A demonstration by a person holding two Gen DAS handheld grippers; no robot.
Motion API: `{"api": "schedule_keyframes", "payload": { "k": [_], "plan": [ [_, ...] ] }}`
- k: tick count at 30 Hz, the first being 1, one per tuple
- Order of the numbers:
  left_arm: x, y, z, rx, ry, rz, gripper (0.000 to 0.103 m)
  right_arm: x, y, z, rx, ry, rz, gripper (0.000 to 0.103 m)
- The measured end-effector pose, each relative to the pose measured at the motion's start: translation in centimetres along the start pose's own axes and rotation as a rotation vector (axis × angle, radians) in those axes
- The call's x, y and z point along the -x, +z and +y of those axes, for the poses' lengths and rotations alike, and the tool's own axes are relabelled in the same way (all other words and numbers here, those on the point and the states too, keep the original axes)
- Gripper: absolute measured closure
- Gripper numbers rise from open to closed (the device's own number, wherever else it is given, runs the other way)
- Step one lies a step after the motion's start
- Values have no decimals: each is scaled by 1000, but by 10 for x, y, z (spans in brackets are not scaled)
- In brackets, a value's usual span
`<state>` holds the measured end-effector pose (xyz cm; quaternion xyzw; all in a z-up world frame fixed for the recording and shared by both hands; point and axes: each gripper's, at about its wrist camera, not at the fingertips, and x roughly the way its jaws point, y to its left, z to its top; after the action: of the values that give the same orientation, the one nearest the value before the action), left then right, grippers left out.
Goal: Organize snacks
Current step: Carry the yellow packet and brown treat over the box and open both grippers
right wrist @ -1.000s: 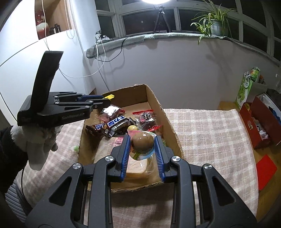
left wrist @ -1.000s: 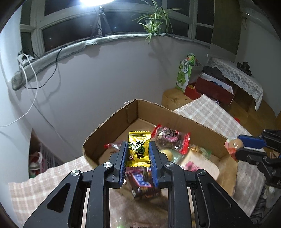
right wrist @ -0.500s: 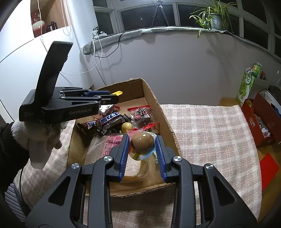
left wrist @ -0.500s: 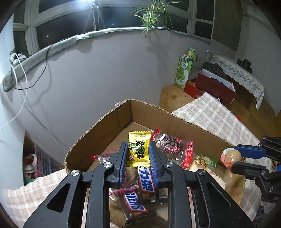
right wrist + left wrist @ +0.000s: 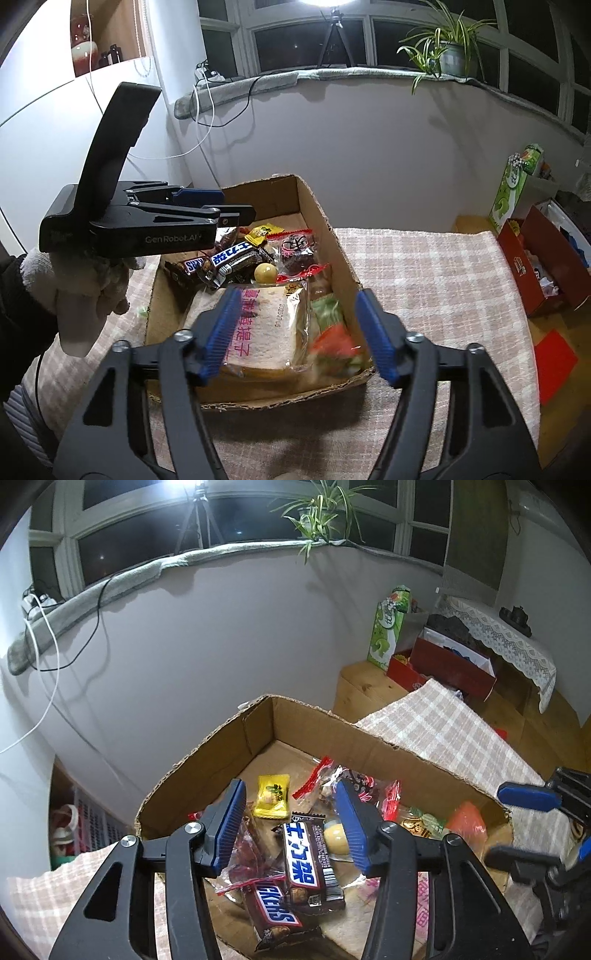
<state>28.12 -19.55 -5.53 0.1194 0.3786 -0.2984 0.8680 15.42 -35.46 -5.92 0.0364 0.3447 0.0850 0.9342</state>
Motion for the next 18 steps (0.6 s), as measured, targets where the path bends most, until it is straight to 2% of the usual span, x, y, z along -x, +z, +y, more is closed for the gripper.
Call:
{"api": "schedule_keyframes", "payload": {
  "k": [10, 18],
  "plan": [
    [14, -2, -4, -6, -10, -17, 53, 19, -4, 14, 5, -11, -17, 34],
    [36, -8, 0, -6, -11, -41, 53, 35, -11, 38, 13, 12, -26, 34]
  ]
}}
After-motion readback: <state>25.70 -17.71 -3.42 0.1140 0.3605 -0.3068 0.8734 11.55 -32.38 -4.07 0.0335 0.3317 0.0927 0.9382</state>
